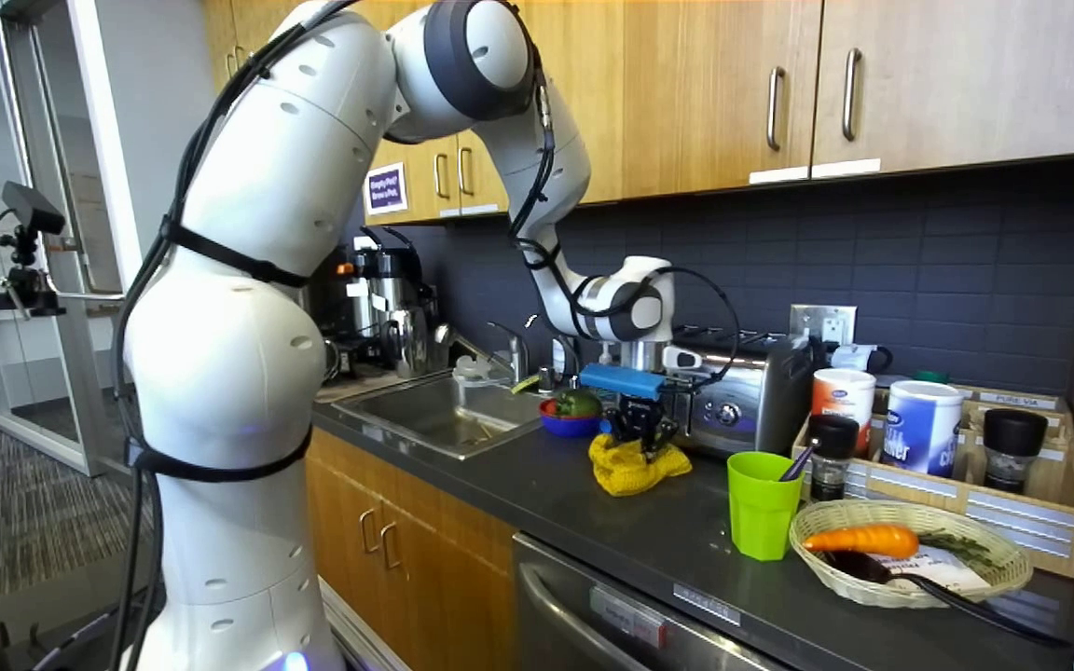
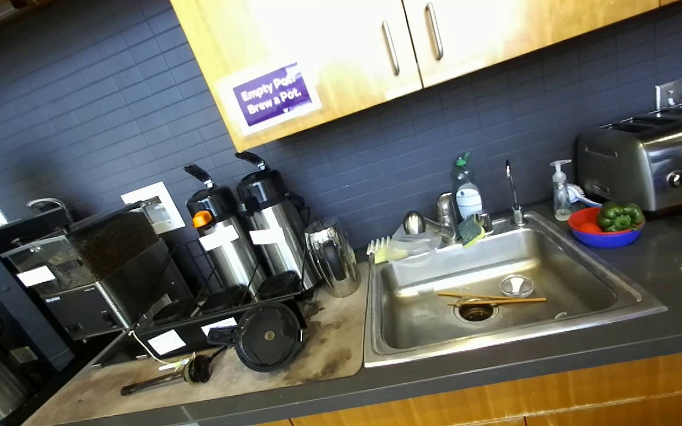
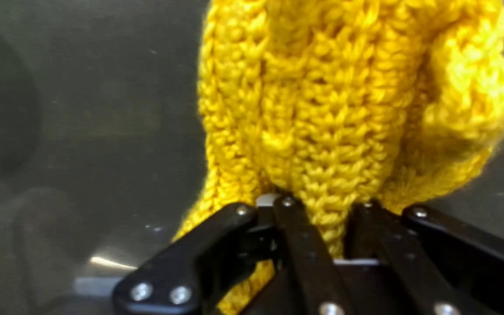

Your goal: Use the yellow towel to wipe the kitchen counter surface

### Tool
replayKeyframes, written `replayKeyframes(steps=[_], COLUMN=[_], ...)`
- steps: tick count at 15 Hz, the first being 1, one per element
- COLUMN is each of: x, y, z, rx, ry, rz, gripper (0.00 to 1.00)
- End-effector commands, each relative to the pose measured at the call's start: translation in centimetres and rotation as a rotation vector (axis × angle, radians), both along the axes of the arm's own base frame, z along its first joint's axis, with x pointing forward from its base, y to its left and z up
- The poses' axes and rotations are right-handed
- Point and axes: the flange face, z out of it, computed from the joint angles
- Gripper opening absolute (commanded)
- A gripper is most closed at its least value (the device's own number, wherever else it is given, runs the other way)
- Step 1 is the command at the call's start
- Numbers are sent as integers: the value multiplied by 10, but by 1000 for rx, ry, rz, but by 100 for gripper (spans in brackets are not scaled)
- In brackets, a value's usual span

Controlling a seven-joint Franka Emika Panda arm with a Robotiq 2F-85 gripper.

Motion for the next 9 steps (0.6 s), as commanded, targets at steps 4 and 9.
replayKeyframes(steps=[4, 9], x=[-2, -3], y=[-86, -70], z=[-29, -35], rx=[36, 56], ry=[0, 10], rz=[-210, -191], gripper=[5, 5])
